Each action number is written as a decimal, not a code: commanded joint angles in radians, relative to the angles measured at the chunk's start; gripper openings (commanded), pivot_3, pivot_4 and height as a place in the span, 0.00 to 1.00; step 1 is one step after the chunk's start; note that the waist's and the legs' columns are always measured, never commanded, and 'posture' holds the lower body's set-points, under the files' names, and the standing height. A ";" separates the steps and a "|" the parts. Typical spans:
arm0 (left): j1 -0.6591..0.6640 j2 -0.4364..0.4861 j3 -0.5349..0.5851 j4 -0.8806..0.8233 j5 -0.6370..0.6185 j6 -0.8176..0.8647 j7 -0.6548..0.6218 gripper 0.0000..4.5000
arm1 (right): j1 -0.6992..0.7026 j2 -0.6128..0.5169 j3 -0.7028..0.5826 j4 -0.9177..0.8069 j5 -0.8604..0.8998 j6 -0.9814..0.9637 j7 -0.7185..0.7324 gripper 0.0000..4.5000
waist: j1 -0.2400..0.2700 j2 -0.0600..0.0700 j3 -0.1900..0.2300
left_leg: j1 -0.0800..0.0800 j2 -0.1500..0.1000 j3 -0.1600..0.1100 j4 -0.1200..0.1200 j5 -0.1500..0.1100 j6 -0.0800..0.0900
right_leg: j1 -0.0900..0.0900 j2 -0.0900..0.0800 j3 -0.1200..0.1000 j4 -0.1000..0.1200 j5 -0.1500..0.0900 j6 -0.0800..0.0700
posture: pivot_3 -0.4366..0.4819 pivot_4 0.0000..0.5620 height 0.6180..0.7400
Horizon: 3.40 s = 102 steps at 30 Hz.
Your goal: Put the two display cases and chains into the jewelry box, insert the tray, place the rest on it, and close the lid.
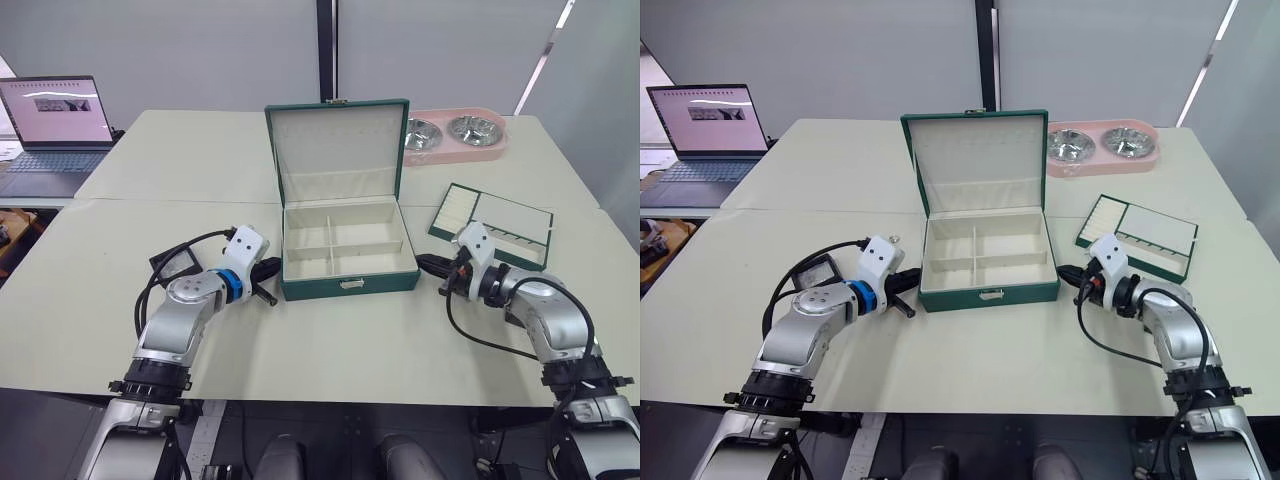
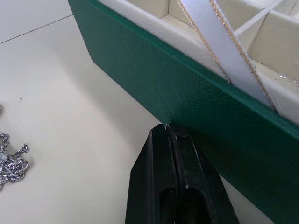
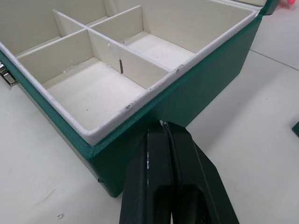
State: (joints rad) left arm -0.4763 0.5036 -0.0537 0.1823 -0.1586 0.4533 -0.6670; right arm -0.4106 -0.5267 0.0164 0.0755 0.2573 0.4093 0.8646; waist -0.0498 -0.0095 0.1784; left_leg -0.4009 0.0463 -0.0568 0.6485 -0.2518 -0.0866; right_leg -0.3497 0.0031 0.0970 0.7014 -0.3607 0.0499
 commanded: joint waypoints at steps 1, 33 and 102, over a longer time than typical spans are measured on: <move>-0.033 -0.026 -0.026 0.001 -0.004 -0.039 -0.037 0.00 | 0.021 0.023 0.023 -0.085 0.032 0.030 0.003 0.00 | 0.000 0.000 0.000 | 0.000 0.000 0.000 0.000 0.000 0.000 | 0.000 0.000 0.000 0.000 0.000 0.000 | 0.48 0.27 1.00; -0.014 -0.025 0.035 0.043 0.008 -0.089 -0.041 0.00 | 0.036 0.008 -0.056 -0.040 0.029 0.023 -0.027 0.00 | 0.002 0.000 0.000 | 0.000 0.000 0.000 0.000 0.000 0.000 | 0.000 0.000 0.000 -0.001 0.000 0.000 | 0.48 0.27 1.00; 0.398 0.437 0.655 0.485 -0.160 -0.462 -0.145 1.00 | 0.229 -0.436 -0.478 0.570 0.108 -0.314 0.108 0.99 | -0.009 -0.001 0.001 | 0.002 0.001 0.003 -0.003 0.000 0.000 | 0.000 0.000 0.002 -0.003 0.000 0.000 | 0.48 0.27 1.00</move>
State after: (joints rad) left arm -0.0736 0.9337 0.5935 0.6996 -0.2989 -0.0053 -0.8163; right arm -0.1709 -0.9442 -0.4309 0.6419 0.3623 0.1146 0.9773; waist -0.0590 -0.0102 0.1792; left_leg -0.3991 0.0472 -0.0539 0.6451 -0.2521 -0.0863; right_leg -0.3496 0.0030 0.0987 0.6986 -0.3608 0.0500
